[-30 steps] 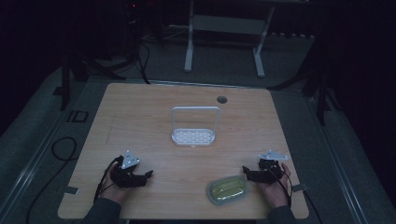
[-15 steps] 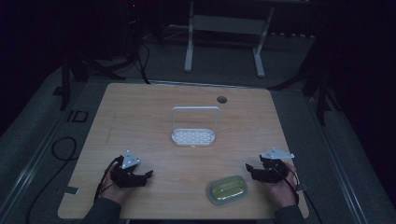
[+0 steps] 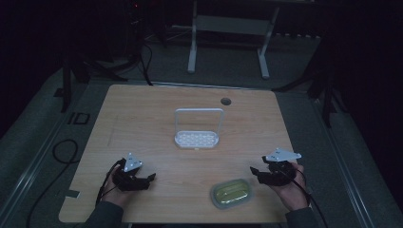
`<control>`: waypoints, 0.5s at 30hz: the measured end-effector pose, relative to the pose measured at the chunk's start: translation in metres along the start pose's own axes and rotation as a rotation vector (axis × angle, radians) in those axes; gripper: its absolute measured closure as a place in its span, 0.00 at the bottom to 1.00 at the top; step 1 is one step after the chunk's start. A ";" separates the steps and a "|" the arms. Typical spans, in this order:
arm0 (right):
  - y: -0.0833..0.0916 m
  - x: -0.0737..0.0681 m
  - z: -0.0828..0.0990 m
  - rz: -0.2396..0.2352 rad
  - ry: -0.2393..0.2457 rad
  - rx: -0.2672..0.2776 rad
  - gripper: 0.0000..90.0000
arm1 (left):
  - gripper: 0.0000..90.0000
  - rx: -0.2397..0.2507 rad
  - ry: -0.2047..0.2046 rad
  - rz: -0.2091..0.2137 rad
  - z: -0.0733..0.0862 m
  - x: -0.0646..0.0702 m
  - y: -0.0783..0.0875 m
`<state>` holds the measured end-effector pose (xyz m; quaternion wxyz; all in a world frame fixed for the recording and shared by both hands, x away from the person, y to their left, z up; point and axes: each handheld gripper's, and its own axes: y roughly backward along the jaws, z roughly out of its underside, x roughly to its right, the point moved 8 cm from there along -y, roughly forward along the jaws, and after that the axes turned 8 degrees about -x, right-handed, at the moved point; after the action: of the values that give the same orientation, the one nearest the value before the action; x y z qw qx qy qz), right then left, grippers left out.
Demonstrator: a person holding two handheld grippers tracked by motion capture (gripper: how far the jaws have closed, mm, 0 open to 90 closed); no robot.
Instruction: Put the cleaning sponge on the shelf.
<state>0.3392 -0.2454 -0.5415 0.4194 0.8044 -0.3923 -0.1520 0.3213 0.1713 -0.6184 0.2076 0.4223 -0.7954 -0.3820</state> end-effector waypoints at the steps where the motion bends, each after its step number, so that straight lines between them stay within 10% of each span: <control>1: 0.001 0.000 -0.001 0.001 0.008 0.001 0.39 | 0.25 -0.001 0.000 0.000 0.000 0.000 0.000; 15: 0.012 -0.012 -0.008 -0.002 0.139 -0.040 0.39 | 0.25 0.000 0.002 0.000 0.000 0.000 0.000</control>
<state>0.3304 -0.2358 -0.5284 0.4615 0.8050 -0.3581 -0.1039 0.3212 0.1711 -0.6184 0.2084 0.4229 -0.7951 -0.3816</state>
